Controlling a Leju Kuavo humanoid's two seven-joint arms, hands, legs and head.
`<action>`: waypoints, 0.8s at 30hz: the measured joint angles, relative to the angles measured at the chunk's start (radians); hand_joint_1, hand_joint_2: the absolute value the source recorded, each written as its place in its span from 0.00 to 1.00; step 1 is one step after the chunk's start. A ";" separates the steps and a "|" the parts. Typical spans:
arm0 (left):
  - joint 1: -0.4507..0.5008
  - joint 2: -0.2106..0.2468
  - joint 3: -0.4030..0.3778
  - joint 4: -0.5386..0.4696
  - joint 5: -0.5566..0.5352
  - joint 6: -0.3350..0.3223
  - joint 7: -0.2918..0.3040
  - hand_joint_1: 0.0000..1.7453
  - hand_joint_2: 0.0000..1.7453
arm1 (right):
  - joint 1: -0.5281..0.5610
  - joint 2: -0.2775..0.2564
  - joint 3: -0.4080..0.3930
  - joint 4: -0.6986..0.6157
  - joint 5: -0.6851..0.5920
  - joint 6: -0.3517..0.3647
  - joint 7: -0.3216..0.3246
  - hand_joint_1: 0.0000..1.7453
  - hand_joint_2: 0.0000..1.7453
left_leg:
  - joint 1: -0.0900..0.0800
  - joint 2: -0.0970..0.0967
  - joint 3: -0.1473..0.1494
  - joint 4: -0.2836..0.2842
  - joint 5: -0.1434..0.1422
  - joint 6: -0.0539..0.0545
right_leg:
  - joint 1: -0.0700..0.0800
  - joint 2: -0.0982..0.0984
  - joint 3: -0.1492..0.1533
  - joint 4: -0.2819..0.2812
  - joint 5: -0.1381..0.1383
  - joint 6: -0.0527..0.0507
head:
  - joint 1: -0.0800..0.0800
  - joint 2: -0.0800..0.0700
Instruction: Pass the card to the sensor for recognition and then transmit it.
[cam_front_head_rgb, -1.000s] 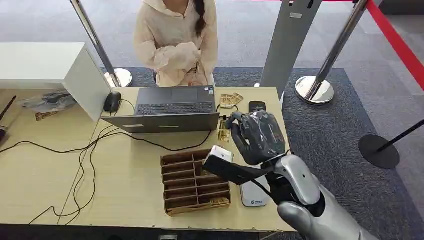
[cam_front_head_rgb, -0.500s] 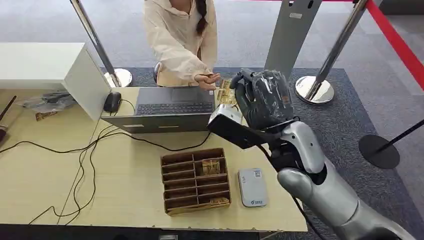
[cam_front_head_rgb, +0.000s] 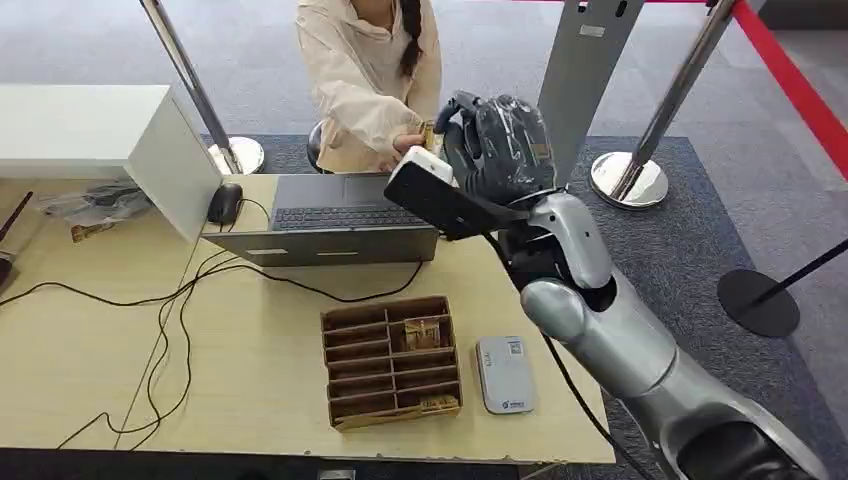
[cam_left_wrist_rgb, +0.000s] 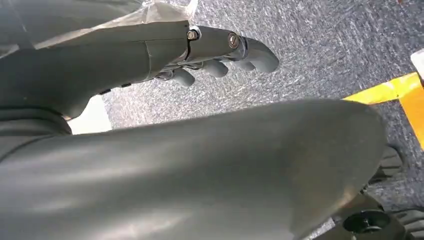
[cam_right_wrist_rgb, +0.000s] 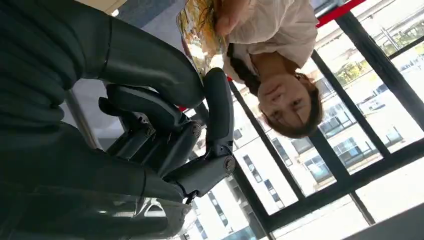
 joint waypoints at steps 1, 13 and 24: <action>0.000 -0.001 0.000 0.000 0.000 0.000 0.000 0.00 0.00 | -0.004 0.006 0.002 0.012 -0.003 -0.001 -0.004 1.00 1.00 | 0.000 0.000 0.000 0.000 0.000 0.000 | 0.000 0.000 0.000 0.000 0.000 0.000 | 0.000 0.000; 0.001 -0.016 0.000 0.000 -0.006 0.000 -0.006 0.00 0.00 | -0.018 0.069 0.028 0.155 -0.022 -0.023 -0.035 1.00 1.00 | 0.000 0.000 0.000 0.000 0.000 0.000 | 0.000 0.000 0.000 0.000 0.000 0.000 | 0.000 0.000; 0.003 -0.016 0.000 0.000 -0.009 -0.001 -0.006 0.00 0.00 | -0.019 0.080 0.034 0.196 -0.030 -0.055 -0.024 0.00 1.00 | 0.000 0.000 0.000 0.000 0.000 0.000 | 0.000 0.000 0.000 0.000 0.000 0.000 | 0.000 0.000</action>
